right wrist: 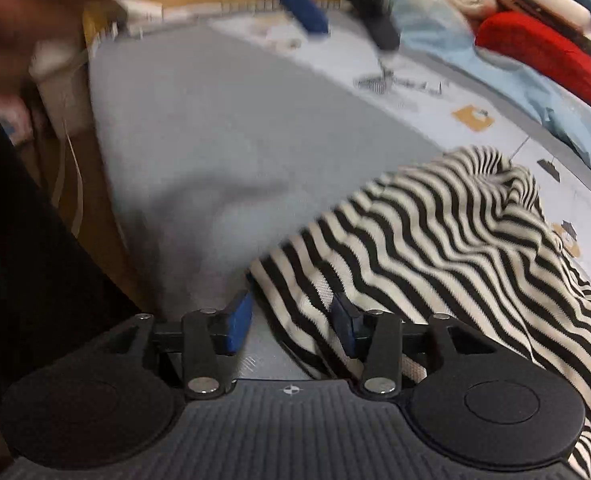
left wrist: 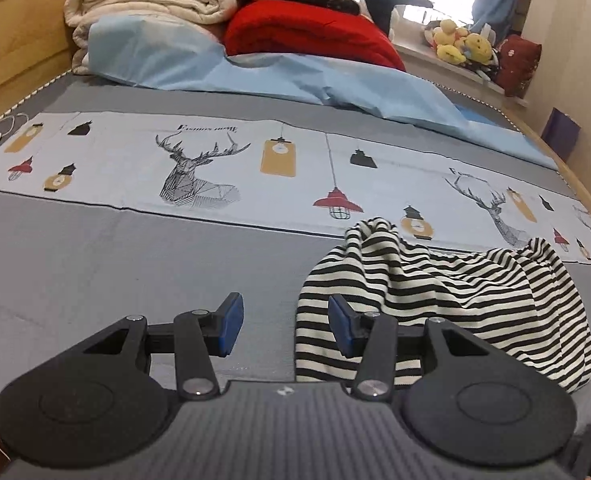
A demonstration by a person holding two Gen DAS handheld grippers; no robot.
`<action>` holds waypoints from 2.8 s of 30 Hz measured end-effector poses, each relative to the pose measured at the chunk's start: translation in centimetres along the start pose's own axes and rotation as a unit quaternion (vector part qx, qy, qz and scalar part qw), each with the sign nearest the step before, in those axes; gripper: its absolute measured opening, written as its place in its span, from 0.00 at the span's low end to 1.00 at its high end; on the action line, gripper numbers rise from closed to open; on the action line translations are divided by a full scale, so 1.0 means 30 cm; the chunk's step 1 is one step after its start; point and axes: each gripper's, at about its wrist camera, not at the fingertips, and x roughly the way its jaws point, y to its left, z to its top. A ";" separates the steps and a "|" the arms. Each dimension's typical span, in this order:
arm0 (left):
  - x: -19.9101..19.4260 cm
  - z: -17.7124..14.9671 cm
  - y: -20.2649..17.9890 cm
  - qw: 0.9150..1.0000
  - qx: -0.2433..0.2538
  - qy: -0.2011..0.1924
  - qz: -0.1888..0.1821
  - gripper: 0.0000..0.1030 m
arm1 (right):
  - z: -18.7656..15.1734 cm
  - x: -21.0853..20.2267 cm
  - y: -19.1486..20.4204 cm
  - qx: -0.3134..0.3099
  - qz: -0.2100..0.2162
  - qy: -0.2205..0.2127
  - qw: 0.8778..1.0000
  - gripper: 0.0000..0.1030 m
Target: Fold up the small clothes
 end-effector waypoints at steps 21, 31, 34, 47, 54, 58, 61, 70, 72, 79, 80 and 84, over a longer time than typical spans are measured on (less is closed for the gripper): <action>0.207 0.011 0.050 0.966 -0.179 0.135 -0.129 0.83 | 0.003 -0.218 -0.187 0.117 0.041 -0.110 0.986 0.09; 0.432 -0.004 -0.058 0.928 -0.238 0.238 -0.159 0.83 | -0.060 -0.396 -0.281 0.143 0.076 -0.173 0.971 0.00; 0.459 0.010 -0.080 0.940 -0.221 0.233 -0.114 0.82 | -0.070 -0.402 -0.296 0.138 0.076 -0.167 0.973 0.00; 0.339 0.017 0.124 0.951 -0.254 0.160 -0.076 0.81 | -0.008 -0.217 -0.123 0.015 0.041 -0.089 0.995 0.42; 0.291 0.003 0.205 0.956 -0.225 0.165 -0.094 0.81 | -0.006 0.021 0.020 -0.088 -0.006 0.025 0.996 0.48; 0.307 0.005 0.192 0.955 -0.208 0.176 -0.118 0.82 | 0.000 0.036 0.019 -0.088 -0.011 0.019 0.996 0.39; 0.346 0.016 0.156 0.950 -0.203 0.193 -0.140 0.83 | -0.004 0.021 -0.008 -0.072 -0.014 0.013 0.997 0.17; 0.527 0.017 0.022 0.923 -0.211 0.267 -0.177 0.84 | -0.002 -0.190 -0.138 0.038 0.013 -0.096 0.995 0.10; 0.560 0.021 -0.017 0.919 -0.212 0.271 -0.194 0.84 | -0.014 -0.231 -0.161 0.059 0.016 -0.118 0.991 0.10; 0.618 0.042 -0.103 0.923 -0.192 0.265 -0.203 0.50 | -0.061 -0.322 -0.207 0.079 0.028 -0.143 0.986 0.09; 0.615 0.044 -0.105 0.924 -0.187 0.259 -0.207 0.41 | -0.063 -0.319 -0.206 0.078 0.029 -0.142 0.986 0.09; 0.584 0.042 -0.048 0.932 -0.181 0.238 -0.207 0.11 | -0.040 -0.300 -0.181 0.079 0.040 -0.140 0.986 0.09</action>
